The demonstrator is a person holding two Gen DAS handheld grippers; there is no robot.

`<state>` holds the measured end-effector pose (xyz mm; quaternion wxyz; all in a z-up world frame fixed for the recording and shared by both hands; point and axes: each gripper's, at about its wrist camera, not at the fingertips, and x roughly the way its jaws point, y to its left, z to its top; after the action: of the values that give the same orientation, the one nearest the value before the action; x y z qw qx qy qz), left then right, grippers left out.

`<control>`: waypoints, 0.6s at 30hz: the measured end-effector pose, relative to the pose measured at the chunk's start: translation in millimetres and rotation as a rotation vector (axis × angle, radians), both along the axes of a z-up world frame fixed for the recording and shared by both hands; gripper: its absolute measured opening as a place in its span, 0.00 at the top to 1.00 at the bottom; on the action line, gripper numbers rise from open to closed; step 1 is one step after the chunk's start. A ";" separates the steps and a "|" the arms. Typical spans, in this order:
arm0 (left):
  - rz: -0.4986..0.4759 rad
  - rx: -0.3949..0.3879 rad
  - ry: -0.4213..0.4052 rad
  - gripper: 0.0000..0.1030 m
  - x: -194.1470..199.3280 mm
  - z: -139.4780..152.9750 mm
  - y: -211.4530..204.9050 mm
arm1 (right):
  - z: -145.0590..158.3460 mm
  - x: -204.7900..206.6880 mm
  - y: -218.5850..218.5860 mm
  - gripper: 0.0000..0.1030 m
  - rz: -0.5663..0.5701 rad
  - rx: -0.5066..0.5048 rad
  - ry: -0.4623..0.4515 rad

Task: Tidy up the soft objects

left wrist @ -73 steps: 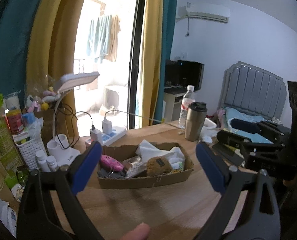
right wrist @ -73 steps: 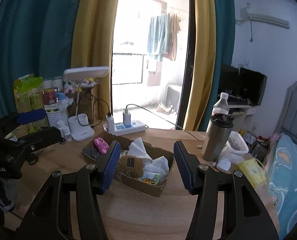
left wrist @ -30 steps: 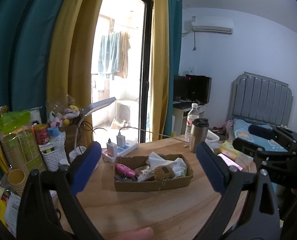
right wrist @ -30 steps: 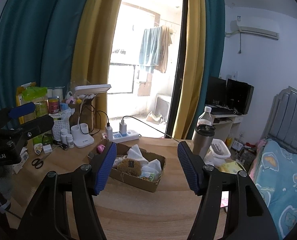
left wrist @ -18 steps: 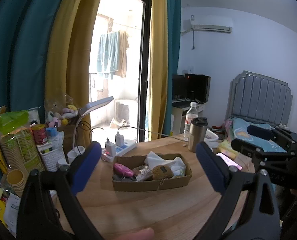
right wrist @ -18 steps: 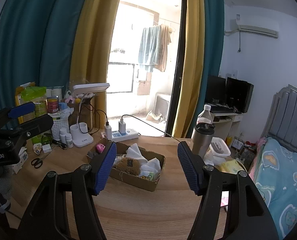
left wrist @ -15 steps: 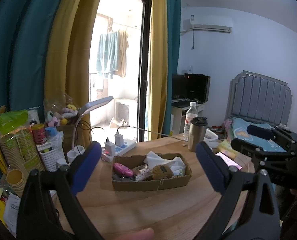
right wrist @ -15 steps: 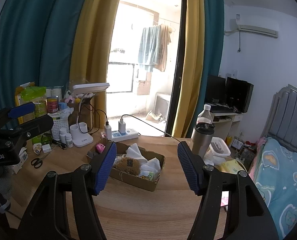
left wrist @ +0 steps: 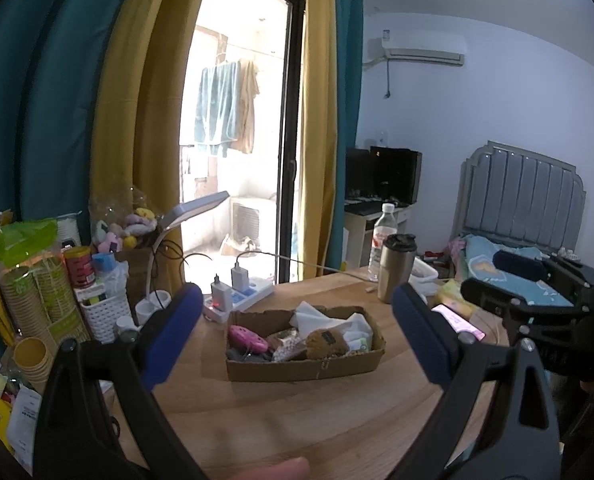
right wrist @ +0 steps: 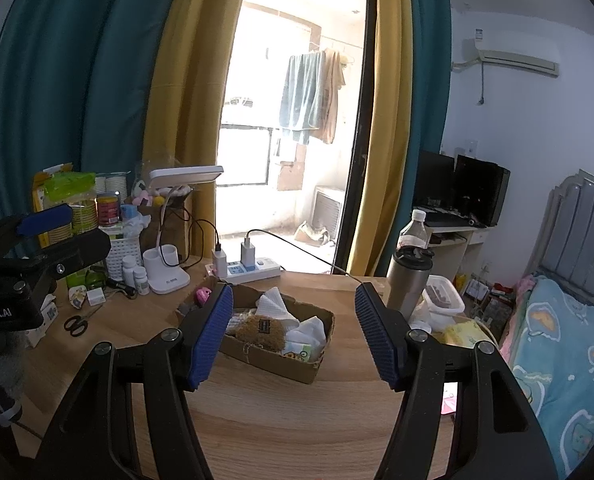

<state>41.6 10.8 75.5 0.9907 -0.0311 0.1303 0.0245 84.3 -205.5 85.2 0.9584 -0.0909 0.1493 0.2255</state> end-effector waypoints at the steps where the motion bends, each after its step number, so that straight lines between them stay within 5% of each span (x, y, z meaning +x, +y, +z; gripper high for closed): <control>1: -0.001 0.001 0.002 0.06 0.1 0.3 0.0 | -0.4 -0.7 -1.2 0.35 -0.001 0.001 0.000; 18: -0.009 0.003 0.007 0.06 3.7 1.7 -4.6 | 0.1 4.5 -3.4 0.35 -0.005 0.011 0.012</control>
<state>45.3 6.2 77.2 0.9904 -0.0288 0.1339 0.0203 88.9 -208.9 85.3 0.9586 -0.0837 0.1543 0.2243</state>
